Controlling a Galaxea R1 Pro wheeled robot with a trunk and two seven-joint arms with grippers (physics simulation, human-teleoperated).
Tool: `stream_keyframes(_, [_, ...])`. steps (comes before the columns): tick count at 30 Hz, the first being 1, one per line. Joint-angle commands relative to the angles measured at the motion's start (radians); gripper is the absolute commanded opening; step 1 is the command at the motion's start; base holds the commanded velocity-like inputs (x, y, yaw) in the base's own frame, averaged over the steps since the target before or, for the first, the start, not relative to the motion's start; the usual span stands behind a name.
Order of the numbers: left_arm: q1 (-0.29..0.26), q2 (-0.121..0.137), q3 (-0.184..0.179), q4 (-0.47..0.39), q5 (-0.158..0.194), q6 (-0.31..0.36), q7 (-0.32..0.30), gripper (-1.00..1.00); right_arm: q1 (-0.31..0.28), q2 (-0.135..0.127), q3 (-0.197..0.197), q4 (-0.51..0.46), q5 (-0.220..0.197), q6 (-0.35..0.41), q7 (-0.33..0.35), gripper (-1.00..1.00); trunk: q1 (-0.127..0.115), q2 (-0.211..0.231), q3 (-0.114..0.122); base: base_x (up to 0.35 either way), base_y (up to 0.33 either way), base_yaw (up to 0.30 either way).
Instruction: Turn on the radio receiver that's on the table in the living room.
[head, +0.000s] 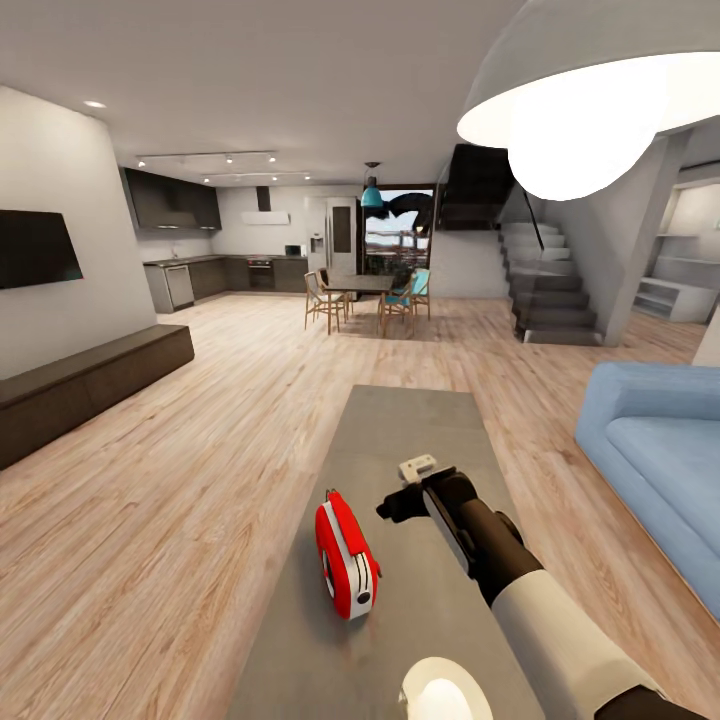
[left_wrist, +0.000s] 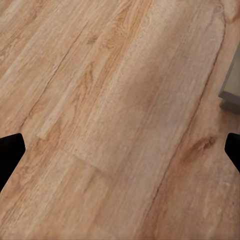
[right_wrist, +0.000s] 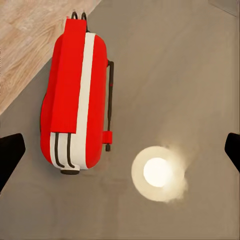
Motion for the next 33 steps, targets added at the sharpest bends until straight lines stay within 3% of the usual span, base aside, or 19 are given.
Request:
stream_keyframes(1, [0.000,0.000,0.000,0.000,0.000,0.000,0.000,1.00,0.000,0.000,0.000,-0.004,0.000,0.000,0.001,1.00,0.000,0.000,0.000,0.000,0.000,0.000])
stream_keyframes(13, [0.000,0.001,0.001,0.000,-0.002,-0.001,0.001,1.00,0.000,0.000,0.000,-0.012,-0.003,0.000,0.004,1.00,0.000,0.000,0.000,0.004,0.005,0.000])
stream_keyframes(33, [0.000,0.003,0.001,0.000,-0.005,0.000,0.004,1.00,0.000,0.000,0.000,-0.012,-0.006,-0.001,0.005,1.00,0.000,0.000,0.000,0.159,0.155,0.000])
